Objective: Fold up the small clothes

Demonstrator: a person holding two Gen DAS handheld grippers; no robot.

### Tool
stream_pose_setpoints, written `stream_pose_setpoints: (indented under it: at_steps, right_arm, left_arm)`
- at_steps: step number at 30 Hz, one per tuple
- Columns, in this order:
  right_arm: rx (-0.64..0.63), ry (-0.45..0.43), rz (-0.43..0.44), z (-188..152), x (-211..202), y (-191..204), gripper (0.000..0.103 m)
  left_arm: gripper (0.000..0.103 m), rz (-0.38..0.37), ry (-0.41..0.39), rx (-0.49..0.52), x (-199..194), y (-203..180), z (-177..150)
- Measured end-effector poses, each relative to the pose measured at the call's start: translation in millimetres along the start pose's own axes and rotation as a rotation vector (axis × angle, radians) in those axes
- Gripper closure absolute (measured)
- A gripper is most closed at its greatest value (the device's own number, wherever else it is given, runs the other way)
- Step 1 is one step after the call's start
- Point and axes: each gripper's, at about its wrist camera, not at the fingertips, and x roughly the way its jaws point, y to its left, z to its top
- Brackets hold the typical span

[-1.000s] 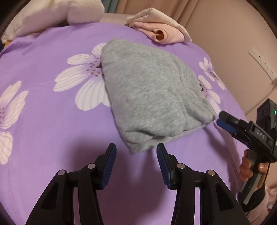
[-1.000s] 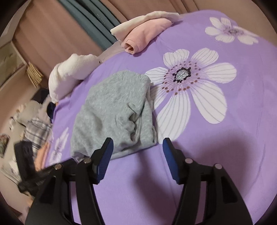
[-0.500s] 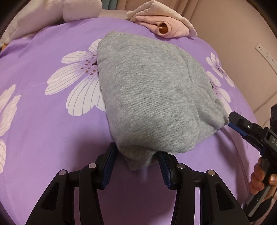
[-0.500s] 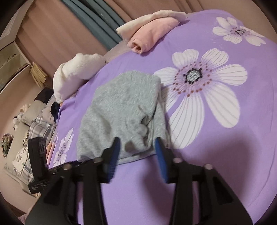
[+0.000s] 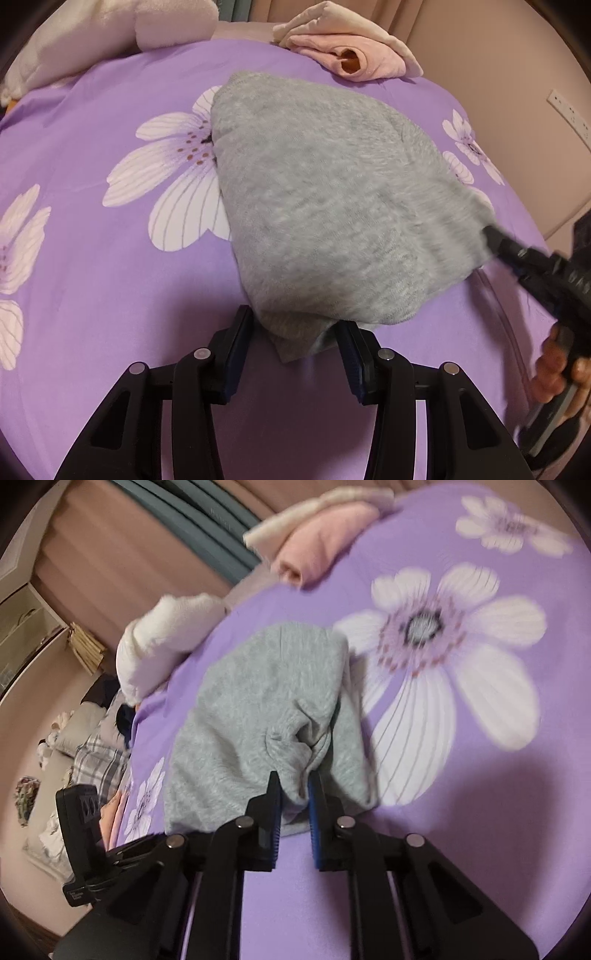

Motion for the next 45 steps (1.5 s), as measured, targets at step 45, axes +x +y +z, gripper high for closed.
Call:
stream_pose_setpoints:
  at_steps: [45]
  right_arm:
    - [-0.233, -0.002, -0.178, -3, -11, 19, 0.08]
  left_arm:
    - [0.064, -0.046, 0.023, -0.073, -6, 11, -6]
